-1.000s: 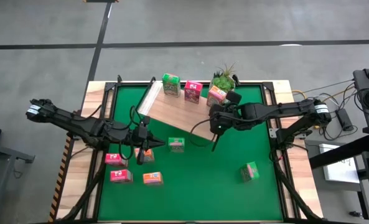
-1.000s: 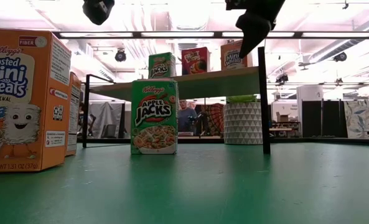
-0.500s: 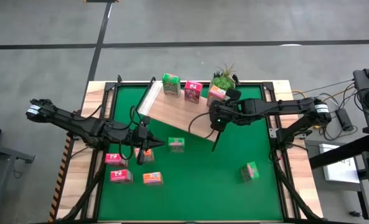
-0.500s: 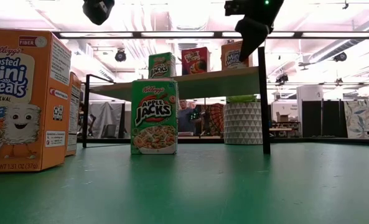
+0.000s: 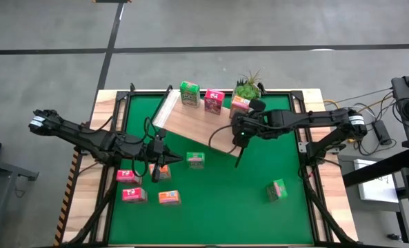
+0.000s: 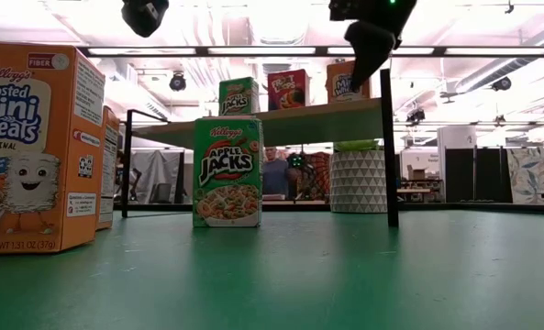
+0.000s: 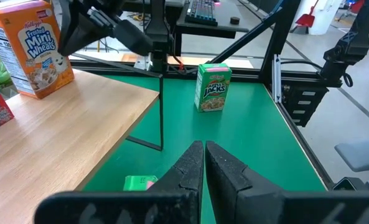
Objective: Stack cereal on shelf
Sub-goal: Put the top orange cereal box aligned with the other orange cereal box on the shelf
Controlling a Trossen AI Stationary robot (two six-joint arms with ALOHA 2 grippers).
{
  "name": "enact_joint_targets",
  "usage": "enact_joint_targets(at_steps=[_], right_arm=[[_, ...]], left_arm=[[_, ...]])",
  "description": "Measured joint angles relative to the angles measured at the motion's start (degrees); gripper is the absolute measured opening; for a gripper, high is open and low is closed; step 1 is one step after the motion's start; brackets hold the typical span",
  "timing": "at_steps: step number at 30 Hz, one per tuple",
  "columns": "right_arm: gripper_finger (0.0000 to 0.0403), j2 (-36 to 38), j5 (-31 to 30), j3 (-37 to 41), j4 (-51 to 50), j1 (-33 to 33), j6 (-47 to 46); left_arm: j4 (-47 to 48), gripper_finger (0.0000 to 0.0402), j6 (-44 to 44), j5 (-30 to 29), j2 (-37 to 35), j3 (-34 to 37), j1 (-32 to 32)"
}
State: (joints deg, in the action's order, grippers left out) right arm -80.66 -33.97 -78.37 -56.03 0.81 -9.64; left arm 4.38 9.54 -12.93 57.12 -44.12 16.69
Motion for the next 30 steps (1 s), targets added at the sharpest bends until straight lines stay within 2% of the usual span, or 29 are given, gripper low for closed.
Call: enact_joint_targets(at_steps=[9,15,20,25,30], right_arm=[[0.0012,0.6,0.6,0.0,3.9,-5.9,0.7],[0.0012,1.2,-6.2,1.6,10.9,-12.8,2.8],[0.0012,3.2,-7.2,6.8,22.1,-17.0,7.8],[0.0012,6.9,-6.8,14.8,35.5,-18.5,13.7],[0.0012,12.6,-1.5,25.5,52.8,-18.4,20.5]], left_arm=[[0.2,0.0000,3.3,0.0,0.0,0.0,0.0],[1.0,0.0000,6.8,0.0,0.0,0.0,0.5],[0.9,0.0000,8.5,0.0,0.2,0.0,1.9],[0.8,0.0000,9.4,0.0,2.2,0.0,3.3],[0.8,0.0000,11.8,0.3,4.4,0.0,3.8]])
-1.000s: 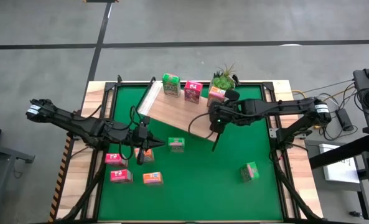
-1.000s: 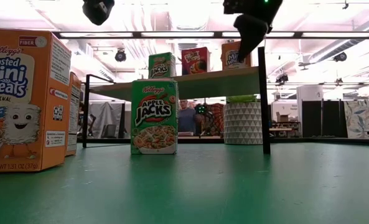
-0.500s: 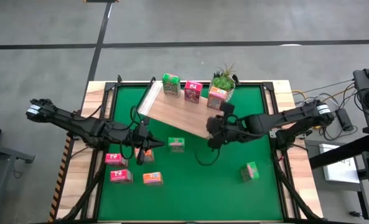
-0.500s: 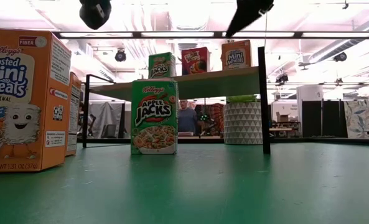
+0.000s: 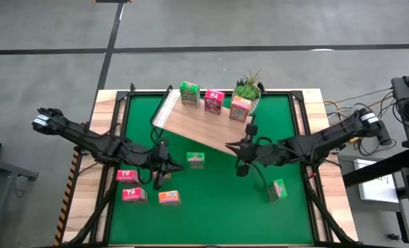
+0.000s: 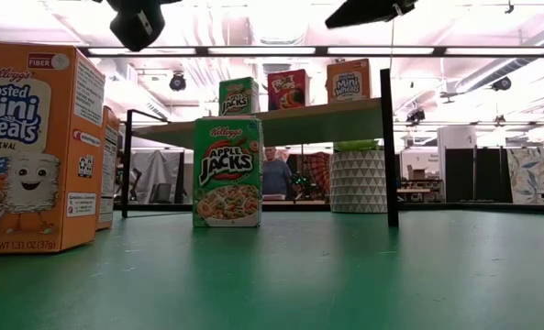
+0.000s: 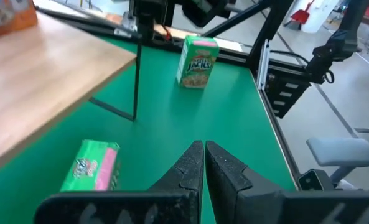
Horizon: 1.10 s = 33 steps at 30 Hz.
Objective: Stack cereal on shelf
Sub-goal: Put the top orange cereal box aligned with the other orange cereal box on the shelf
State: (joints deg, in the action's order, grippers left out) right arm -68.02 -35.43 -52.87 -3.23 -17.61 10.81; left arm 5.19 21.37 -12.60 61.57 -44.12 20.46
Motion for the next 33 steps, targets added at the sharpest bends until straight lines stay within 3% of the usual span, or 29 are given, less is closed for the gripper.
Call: enact_joint_targets(at_steps=[7,12,23,33], right_arm=[[0.0012,8.0,13.4,15.4,28.9,0.0,11.8],[0.0012,11.9,19.9,22.1,40.2,0.0,16.0],[0.0012,16.6,22.4,26.1,44.0,0.0,19.4],[0.0012,17.5,22.4,26.1,43.1,0.0,20.0]], left_arm=[[0.0,0.0000,0.8,1.6,1.6,-0.9,0.0],[-0.1,0.0000,0.8,1.6,3.4,-2.1,0.0],[4.2,0.0000,-0.8,1.6,9.7,-7.3,0.0],[32.6,0.0000,9.9,3.9,13.4,-20.2,0.1]])
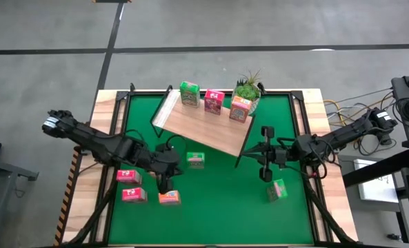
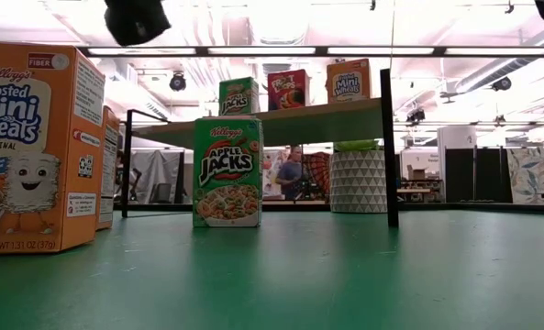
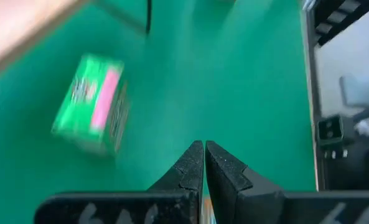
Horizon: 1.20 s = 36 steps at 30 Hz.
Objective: Stack cereal on shelf
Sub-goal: Put the top orange cereal box aligned with the other orange cereal box on the shelf
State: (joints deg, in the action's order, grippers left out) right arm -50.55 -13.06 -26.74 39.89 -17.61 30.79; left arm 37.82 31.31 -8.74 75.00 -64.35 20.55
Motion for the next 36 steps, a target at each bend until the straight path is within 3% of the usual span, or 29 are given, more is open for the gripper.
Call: enact_joint_targets(at_steps=[6,9,14,20,24,36], right_arm=[[0.0012,0.2,0.0,0.0,-0.7,0.0,-0.2],[0.0012,0.2,0.0,0.0,-0.7,0.0,-0.3],[0.0012,0.2,0.0,0.0,-0.8,0.0,-0.3],[0.0012,0.2,-0.1,0.0,-1.5,0.0,-0.3],[0.0012,0.2,-0.5,0.0,-2.0,0.0,-0.8],[0.0012,0.2,-0.5,0.0,-2.1,0.0,-1.3]], left_arm=[[13.7,0.0003,2.1,3.9,2.8,-4.8,1.3],[20.5,0.0024,2.3,4.1,4.3,-6.2,1.8],[28.1,0.0097,2.1,3.6,6.6,-7.3,1.7],[30.9,0.0202,-3.0,2.7,7.0,-4.7,2.1],[31.1,0.0247,-4.6,1.0,6.5,-3.4,2.1],[30.5,0.0267,-4.7,-3.4,5.6,-1.8,2.1]])
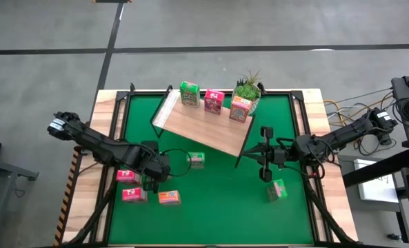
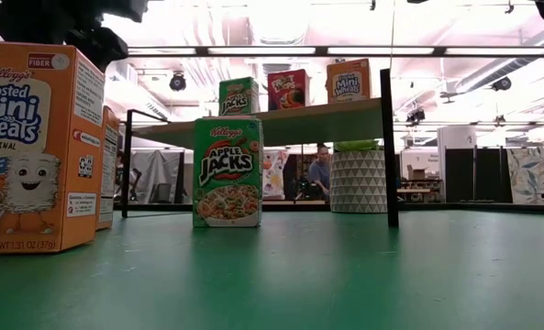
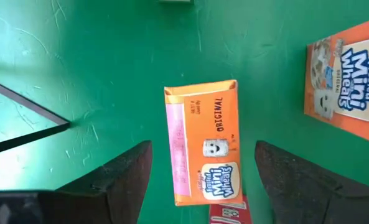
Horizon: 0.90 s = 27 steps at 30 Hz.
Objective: Stack cereal on shelf
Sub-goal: Put the top orange cereal box aligned with the other orange cereal box on the shelf
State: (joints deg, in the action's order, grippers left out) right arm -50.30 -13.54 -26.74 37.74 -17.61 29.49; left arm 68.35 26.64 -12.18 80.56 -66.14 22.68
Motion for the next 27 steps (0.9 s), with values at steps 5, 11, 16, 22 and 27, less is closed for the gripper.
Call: enact_joint_targets(at_steps=[5,11,16,22,27], right_arm=[[0.0012,0.0,0.0,0.0,-0.3,0.0,-0.1],[0.0012,0.0,0.0,0.0,-0.5,0.0,-0.1],[0.0012,0.0,0.0,0.0,-0.5,0.0,-0.1],[0.0012,0.0,0.0,0.0,-0.7,0.0,-0.1],[0.0012,0.0,0.0,0.0,-0.9,0.0,-0.2]], left_arm=[[-0.9,0.0267,-0.1,-0.4,0.0,1.6,0.0],[-2.2,0.0259,-0.2,-0.8,0.0,2.5,0.0],[-3.2,0.0237,-0.1,-0.8,0.0,3.0,0.0],[-3.3,0.0210,0.0,-0.8,0.0,3.0,0.0],[-3.3,0.0188,0.0,-0.8,0.0,3.0,0.0]])
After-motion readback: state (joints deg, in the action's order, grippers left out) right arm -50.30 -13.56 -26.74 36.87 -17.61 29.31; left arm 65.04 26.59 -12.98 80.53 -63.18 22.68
